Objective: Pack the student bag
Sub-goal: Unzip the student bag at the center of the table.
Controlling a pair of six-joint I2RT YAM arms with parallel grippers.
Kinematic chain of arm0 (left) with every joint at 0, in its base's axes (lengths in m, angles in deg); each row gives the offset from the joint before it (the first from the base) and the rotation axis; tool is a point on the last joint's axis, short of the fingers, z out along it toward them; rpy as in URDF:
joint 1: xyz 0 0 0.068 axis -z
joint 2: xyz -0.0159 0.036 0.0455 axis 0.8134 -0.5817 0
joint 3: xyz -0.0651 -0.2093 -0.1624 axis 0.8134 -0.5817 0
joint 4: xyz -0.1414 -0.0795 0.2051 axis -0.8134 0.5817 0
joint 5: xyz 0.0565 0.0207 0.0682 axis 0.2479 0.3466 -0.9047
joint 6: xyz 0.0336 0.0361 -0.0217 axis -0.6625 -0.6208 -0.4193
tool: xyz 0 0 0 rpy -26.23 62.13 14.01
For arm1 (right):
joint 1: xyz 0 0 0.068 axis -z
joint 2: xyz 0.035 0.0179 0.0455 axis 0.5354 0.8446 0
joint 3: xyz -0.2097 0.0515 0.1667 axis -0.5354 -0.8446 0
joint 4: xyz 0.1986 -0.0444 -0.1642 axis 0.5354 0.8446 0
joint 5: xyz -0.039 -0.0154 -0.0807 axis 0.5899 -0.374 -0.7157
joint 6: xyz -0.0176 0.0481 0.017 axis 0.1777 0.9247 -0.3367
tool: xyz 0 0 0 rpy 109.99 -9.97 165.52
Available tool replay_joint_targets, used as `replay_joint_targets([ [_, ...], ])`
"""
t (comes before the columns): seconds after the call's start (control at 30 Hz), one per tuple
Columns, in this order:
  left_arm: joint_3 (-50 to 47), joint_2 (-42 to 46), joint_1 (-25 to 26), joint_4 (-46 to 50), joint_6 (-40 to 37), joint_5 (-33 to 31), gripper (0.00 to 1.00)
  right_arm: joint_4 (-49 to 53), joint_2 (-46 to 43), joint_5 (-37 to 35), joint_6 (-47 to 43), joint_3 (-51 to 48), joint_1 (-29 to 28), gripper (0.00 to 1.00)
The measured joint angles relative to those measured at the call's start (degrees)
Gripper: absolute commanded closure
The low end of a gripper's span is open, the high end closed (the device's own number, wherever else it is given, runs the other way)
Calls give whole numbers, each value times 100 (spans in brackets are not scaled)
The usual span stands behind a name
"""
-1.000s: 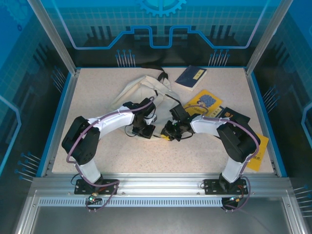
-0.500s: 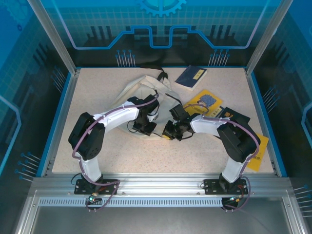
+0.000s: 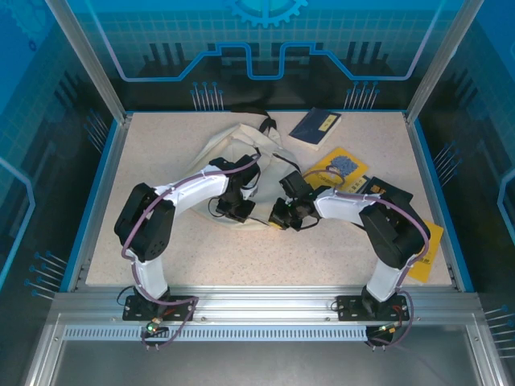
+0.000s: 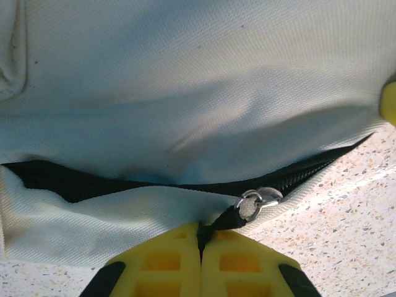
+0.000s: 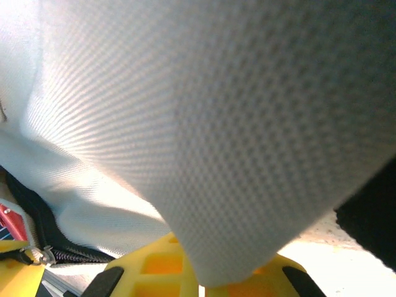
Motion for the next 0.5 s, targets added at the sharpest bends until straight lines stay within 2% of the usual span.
replay_joint_targets([
  [0.37, 0, 0, -173, 138, 140, -127, 100, 310, -31, -63, -160, 273, 0, 93],
  [0.43, 0, 0, -175, 146, 166, -140, 100, 306, -31, -52, -186, 280, -2, 87],
  [0.5, 0, 0, -177, 168, 168, -192, 100, 302, -31, -28, -269, 282, 0, 76],
])
